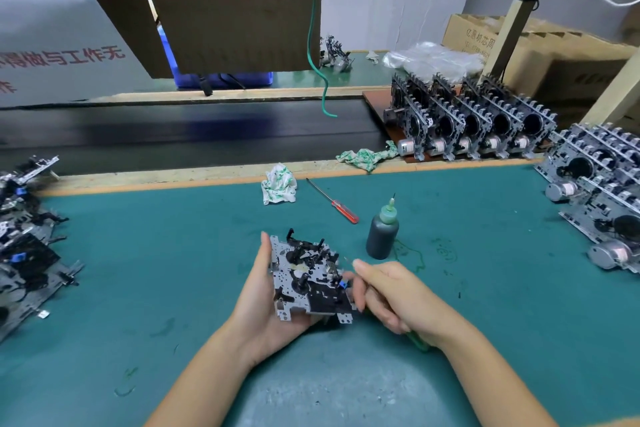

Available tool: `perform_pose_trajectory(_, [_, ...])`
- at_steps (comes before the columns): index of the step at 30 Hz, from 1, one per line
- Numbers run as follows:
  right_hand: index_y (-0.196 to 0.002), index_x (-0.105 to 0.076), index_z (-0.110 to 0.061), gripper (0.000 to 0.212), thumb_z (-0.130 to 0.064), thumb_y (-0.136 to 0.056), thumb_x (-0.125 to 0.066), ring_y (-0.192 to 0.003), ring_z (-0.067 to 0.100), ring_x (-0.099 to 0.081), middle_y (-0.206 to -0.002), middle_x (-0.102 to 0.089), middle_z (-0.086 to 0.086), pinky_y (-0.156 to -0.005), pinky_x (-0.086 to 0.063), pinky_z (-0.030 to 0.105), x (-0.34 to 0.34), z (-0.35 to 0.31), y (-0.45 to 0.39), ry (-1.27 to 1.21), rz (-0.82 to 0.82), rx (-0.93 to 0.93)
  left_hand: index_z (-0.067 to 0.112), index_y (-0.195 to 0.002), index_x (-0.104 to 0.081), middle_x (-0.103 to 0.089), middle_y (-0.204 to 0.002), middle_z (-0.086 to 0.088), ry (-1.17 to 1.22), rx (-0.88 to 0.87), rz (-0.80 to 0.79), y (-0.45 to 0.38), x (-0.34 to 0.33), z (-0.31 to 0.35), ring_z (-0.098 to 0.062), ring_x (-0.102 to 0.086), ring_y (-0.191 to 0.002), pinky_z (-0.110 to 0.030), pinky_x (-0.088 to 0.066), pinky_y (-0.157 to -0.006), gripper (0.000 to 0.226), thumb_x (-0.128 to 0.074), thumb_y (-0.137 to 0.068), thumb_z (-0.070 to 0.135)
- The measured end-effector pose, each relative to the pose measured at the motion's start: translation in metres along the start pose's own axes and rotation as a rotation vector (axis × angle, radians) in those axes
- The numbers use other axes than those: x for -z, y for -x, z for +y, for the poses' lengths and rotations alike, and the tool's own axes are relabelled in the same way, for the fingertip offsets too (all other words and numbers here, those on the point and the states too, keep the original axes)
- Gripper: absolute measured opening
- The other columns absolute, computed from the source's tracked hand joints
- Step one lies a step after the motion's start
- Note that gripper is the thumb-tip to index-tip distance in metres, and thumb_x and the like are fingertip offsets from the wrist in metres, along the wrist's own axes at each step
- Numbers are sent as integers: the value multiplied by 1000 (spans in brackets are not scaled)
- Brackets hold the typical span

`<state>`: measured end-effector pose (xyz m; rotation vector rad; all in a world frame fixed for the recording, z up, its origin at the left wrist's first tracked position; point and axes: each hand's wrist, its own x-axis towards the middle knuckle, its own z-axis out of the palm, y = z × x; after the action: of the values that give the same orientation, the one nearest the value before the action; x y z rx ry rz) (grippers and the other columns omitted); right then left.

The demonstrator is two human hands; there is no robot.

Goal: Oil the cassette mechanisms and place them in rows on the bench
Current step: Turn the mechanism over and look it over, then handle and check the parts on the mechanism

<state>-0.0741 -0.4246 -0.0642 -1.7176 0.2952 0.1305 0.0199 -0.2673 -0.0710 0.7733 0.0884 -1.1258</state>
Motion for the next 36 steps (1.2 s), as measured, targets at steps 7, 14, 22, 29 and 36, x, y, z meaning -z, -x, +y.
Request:
perform_pose_trajectory(7, [-75, -52, -12, 35, -27, -101, -36, -25, 7, -16, -39, -39, 5, -35, -15, 8, 15, -1, 1, -232, 85, -16, -4, -133, -44, -48, -127, -40, 269, 21, -95, 4, -1, 2, -56, -52, -112, -49, -57, -74, 102, -41, -73, 78])
perform_pose_trajectory(14, [-77, -53, -10, 32, -24, -101, -37, -26, 7, -20, -39, -43, 5, -35, -17, 8, 18, -3, 1, -199, 185, 37, -3, -137, -43, -45, -134, -36, 265, 9, -104, 2, 7, 1, -55, -49, -117, -48, -37, -106, 106, -45, -69, 80])
perform_pose_trajectory(22, [-75, -54, -7, 35, -17, -102, -34, -24, 9, -24, -39, -45, 5, -32, -19, 13, 20, -1, -3, -226, 521, 281, -3, -136, -43, -45, -135, -34, 233, -20, -124, 2, 8, 0, -54, -48, -119, -47, -38, -106, 106, -46, -69, 79])
perform_pose_trajectory(29, [-77, -55, -22, 29, -23, -101, -38, -49, 14, -48, -49, -56, -2, -51, -33, 27, 35, 11, 2, 407, 936, 163, -3, -126, -56, -46, -137, -30, 72, -4, -178, 1, 12, 0, -46, -47, -125, -52, -46, -99, 102, -34, -73, 82])
perform_pose_trajectory(36, [-112, -62, -7, 22, -11, -95, -49, -99, 31, -51, -102, -62, 13, -81, -35, 36, 31, 17, -2, 860, 909, 42, 3, -129, -57, -50, -134, -29, -69, 51, -261, 0, 15, 1, -46, -52, -119, -50, -45, -99, 105, -24, -73, 86])
